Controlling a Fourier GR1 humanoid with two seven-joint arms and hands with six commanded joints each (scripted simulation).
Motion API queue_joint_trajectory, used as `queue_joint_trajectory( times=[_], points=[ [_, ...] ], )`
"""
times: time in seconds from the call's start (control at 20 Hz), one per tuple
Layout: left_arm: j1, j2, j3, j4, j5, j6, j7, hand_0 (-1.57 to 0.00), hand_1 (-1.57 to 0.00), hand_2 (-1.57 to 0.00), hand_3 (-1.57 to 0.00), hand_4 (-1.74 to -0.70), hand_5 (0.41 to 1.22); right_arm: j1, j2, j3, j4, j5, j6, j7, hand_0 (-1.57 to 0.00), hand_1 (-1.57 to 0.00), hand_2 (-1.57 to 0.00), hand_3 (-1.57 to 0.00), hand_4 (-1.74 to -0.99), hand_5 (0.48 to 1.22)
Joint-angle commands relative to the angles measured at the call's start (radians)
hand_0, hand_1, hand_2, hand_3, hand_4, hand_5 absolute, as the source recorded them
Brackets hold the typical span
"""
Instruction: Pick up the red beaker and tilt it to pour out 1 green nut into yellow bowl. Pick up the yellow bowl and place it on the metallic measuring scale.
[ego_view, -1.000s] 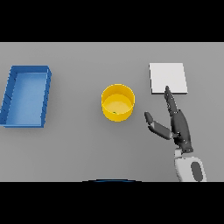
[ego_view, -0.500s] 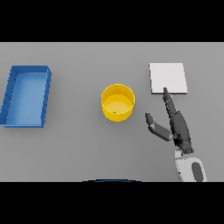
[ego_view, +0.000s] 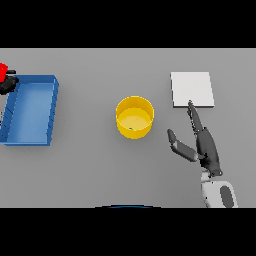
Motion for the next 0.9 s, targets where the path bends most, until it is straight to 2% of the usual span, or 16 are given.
queue_joint_trajectory(
  times=[0.0, 0.05, 0.1, 0.15, 0.25, 0.35, 0.4, 0.6, 0.8, 0.85],
  points=[
    [0.01, -0.008, -0.002, -0.018, 0.005, 0.004, 0.021, -1.57, -1.57, -1.57, -1.57, -1.74, 0.925, -0.005, 0.002, 0.003, 0.001, 0.002, 0.0, 0.007, 0.0, 0.0, 0.0, 0.0, -1.157, 0.671],
    [0.023, -0.004, 0.003, -0.038, 0.013, -0.004, 0.047, -1.57, -1.57, -1.57, -1.57, -1.66, 0.868, -0.01, -0.005, -0.008, 0.002, -0.012, 0.006, 0.013, 0.0, 0.0, 0.0, 0.0, -1.155, 0.669],
    [0.038, -0.002, -0.002, -0.068, 0.019, -0.021, 0.06, -1.57, -1.57, -1.53, -1.53, -1.52, 0.818, 0.002, 0.002, 0.002, 0.001, -0.009, 0.009, -0.003, 0.0, 0.0, 0.0, 0.0, -1.155, 0.67],
    [0.057, 0.014, -0.011, -0.106, 0.038, -0.074, 0.033, -1.47, -1.34, -1.28, -1.32, -1.37, 0.774, 0.004, 0.003, 0.001, -0.001, -0.01, 0.008, -0.003, 0.0, 0.0, 0.0, 0.0, -1.153, 0.67],
    [0.08, 0.019, -0.004, -0.158, 0.105, -0.158, 0.026, -0.94, -0.86, -0.82, -0.84, -1.13, 0.705, -0.007, -0.003, -0.007, 0.001, -0.008, 0.002, 0.01, 0.0, 0.0, 0.0, 0.0, -1.149, 0.67],
    [0.091, 0.038, -0.007, -0.172, 0.136, -0.226, 0.042, -0.6, -0.55, -0.52, -0.54, -0.98, 0.664, 0.01, 0.002, -0.001, -0.001, -0.011, 0.006, -0.013, 0.0, 0.0, 0.0, 0.0, -1.153, 0.67],
    [0.091, 0.05, -0.02, -0.166, 0.124, -0.246, 0.05, -0.48, -0.44, -0.42, -0.43, -0.92, 0.651, 0.001, 0.005, -0.002, 0.006, -0.01, 0.003, -0.001, 0.0, 0.0, 0.0, 0.0, -1.155, 0.67],
    [0.065, 0.057, -0.065, -0.115, 0.054, -0.249, 0.075, -0.2, -0.18, -0.17, -0.18, -0.81, 0.627, -0.011, -0.004, -0.001, 0.008, 0.016, -0.012, 0.008, 0.0, 0.0, 0.0, 0.0, -1.157, 0.665],
    [0.078, 0.048, -0.069, -0.129, 0.04, -0.214, 0.003, -0.08, -0.07, -0.07, -0.07, -0.78, 0.631, -0.003, 0.003, 0.014, 0.002, 0.045, -0.026, 0.017, 0.0, 0.0, 0.0, 0.0, -1.144, 0.644],
    [0.07, 0.044, -0.06, -0.13, 0.048, -0.207, -0.002, -0.06, -0.06, -0.06, -0.06, -0.78, 0.633, -0.024, -0.002, 0.025, -0.003, 0.087, -0.042, 0.084, 0.0, 0.0, 0.0, 0.0, -1.131, 0.631]
  ],
)
